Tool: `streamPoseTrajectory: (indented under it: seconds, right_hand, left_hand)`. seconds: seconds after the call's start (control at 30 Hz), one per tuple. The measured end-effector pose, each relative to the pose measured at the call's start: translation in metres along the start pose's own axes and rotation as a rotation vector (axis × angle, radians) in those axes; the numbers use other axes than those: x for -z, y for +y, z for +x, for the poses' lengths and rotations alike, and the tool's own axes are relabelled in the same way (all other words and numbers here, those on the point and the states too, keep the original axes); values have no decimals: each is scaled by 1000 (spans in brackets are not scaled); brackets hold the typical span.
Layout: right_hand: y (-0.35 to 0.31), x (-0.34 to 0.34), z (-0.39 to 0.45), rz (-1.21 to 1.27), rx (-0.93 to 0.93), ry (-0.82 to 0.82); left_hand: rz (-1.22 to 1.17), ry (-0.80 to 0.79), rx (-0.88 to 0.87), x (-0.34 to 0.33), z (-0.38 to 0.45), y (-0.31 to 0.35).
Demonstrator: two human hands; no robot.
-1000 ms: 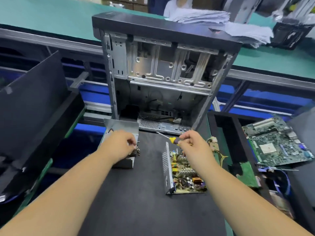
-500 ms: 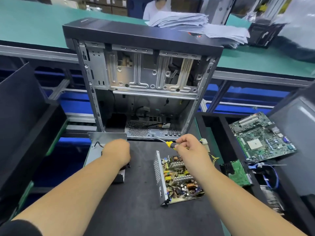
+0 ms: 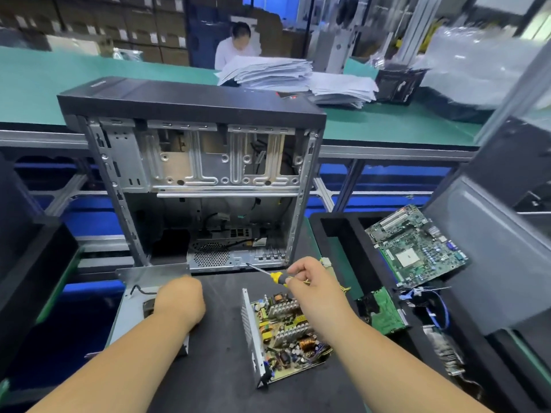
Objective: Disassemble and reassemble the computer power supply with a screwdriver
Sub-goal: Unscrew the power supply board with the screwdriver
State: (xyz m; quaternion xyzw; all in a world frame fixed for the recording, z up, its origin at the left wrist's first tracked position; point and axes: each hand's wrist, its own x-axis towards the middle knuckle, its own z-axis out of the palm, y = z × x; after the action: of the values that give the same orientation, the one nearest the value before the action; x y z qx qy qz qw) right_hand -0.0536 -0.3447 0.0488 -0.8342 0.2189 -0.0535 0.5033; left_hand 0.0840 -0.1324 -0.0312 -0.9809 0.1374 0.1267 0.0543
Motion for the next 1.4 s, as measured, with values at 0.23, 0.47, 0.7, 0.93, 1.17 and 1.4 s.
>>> streamPoseTrajectory:
  seconds: [0.23, 0.47, 0.7, 0.93, 1.17, 1.4]
  right_hand:
    - [-8, 7, -3, -18, 8, 19]
    - [-20, 10, -7, 101, 9, 100]
    - [-35, 19, -20, 360, 104, 128]
    - [-37, 18, -40, 399, 227, 143]
    - [-38, 23, -47, 432, 290, 77]
    - [-10, 48, -64, 475, 281, 44]
  left_hand:
    - [-126, 80, -86, 4, -2, -5]
    - [-943, 184, -91, 30, -15, -7]
    - [-1548, 131, -150, 40, -44, 6]
    - [-2133, -214, -96, 28, -75, 24]
    - [-2170, -248, -61, 31, -97, 41]
    - [-2179, -259, -1, 26, -120, 71]
